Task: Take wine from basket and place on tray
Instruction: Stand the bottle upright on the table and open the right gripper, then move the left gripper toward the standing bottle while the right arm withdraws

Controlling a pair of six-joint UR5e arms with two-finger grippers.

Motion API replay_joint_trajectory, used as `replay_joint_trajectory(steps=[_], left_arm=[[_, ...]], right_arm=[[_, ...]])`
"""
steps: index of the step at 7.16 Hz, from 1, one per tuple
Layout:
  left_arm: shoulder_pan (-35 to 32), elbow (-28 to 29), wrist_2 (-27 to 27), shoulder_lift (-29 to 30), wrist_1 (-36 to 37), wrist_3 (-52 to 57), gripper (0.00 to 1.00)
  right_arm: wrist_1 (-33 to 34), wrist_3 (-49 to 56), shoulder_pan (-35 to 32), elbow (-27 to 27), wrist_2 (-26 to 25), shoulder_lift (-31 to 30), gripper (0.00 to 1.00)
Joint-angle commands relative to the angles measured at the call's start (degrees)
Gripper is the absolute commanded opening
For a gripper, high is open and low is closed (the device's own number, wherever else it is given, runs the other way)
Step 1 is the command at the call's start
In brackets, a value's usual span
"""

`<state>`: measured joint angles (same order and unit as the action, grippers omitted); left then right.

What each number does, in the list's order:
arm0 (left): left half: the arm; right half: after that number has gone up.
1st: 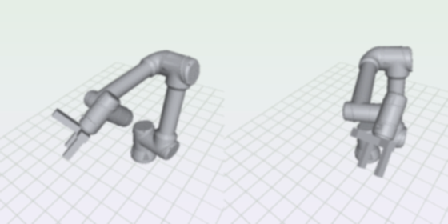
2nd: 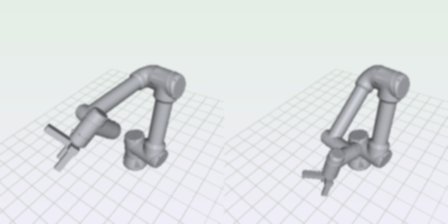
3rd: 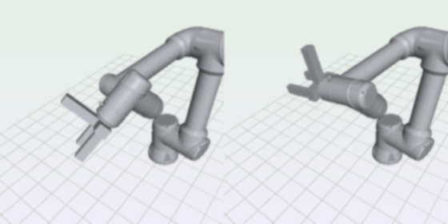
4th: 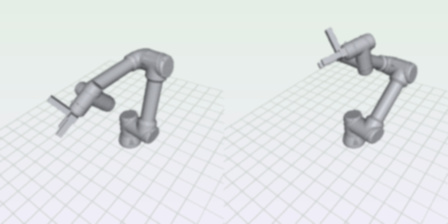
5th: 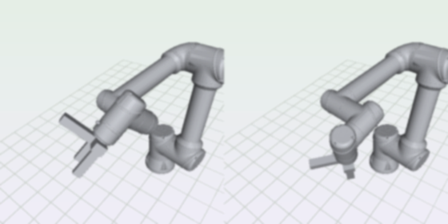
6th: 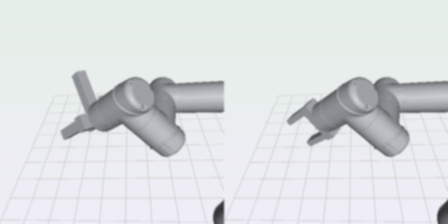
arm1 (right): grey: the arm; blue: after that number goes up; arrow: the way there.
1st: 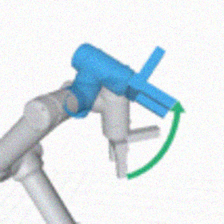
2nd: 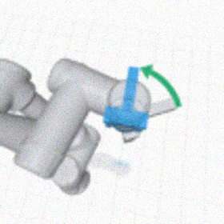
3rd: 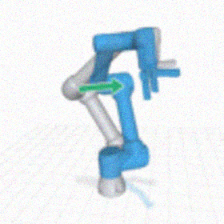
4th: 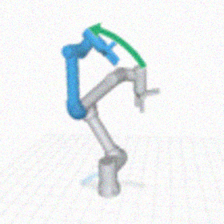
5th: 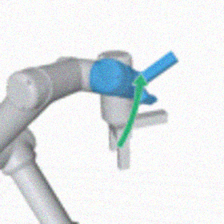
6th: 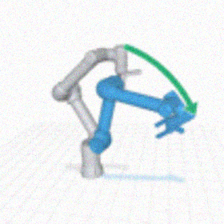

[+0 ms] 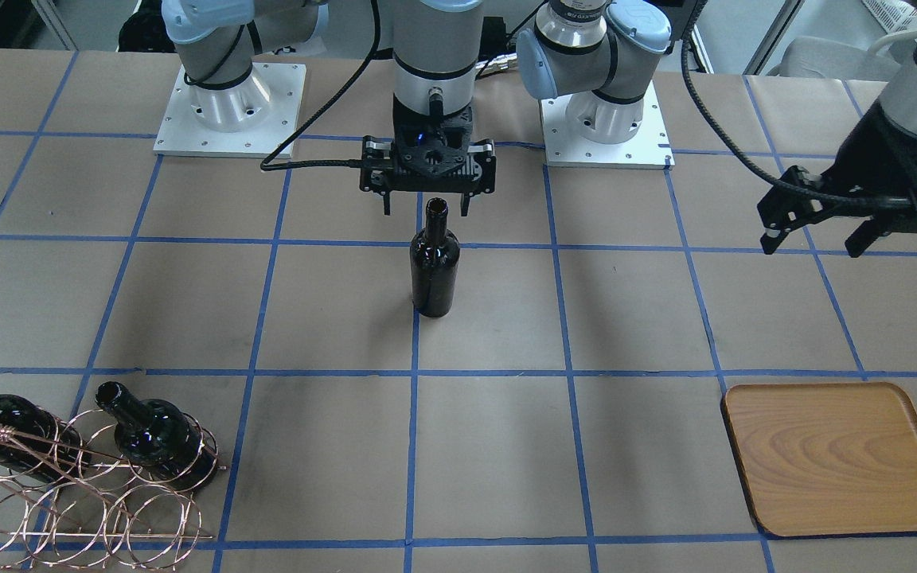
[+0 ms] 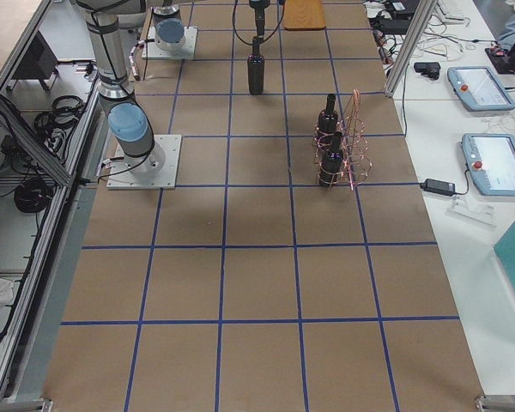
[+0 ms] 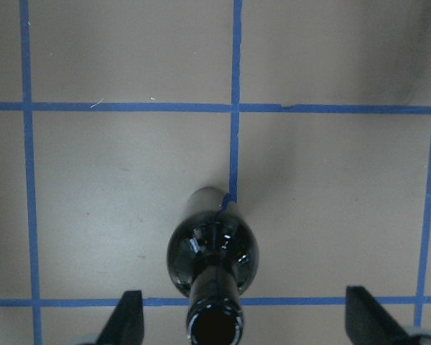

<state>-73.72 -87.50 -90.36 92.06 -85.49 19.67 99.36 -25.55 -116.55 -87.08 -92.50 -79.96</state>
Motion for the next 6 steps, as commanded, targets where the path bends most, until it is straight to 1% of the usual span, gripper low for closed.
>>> replay_joint_trajectory(steps=[1, 2, 3, 4, 5, 6], left_arm=[[-5.6, -0.4, 0.4, -0.3, 0.3, -2.8, 1.0], [-8.9, -0.4, 2.0, -1.1, 0.2, -3.4, 1.0], [-12.2, -0.5, 2.5, -0.3, 0.0, -3.6, 1.0], [-15.5, -0.5, 4.4, 0.0, -0.4, -3.8, 1.0], [-18.6, -0.9, 5.0, 0.1, 0.0, -7.7, 1.0], [-22.0, -1.2, 5.0, 0.1, 0.2, -12.8, 1.0]], right_arm=[[-2.8, 11.0, 10.6, 0.1, -0.3, -3.7, 1.0], [-4.2, 17.5, 16.4, 0.1, 0.0, -5.5, 1.0], [-4.7, 25.6, 22.7, 0.1, 0.2, -6.9, 1.0], [-5.0, 31.2, 27.4, 0.1, 0.3, -8.4, 1.0], [-5.0, 31.6, 28.0, -0.1, 0.5, -10.3, 1.0], [-4.2, 30.5, 27.3, -0.3, 0.8, -11.6, 1.0]])
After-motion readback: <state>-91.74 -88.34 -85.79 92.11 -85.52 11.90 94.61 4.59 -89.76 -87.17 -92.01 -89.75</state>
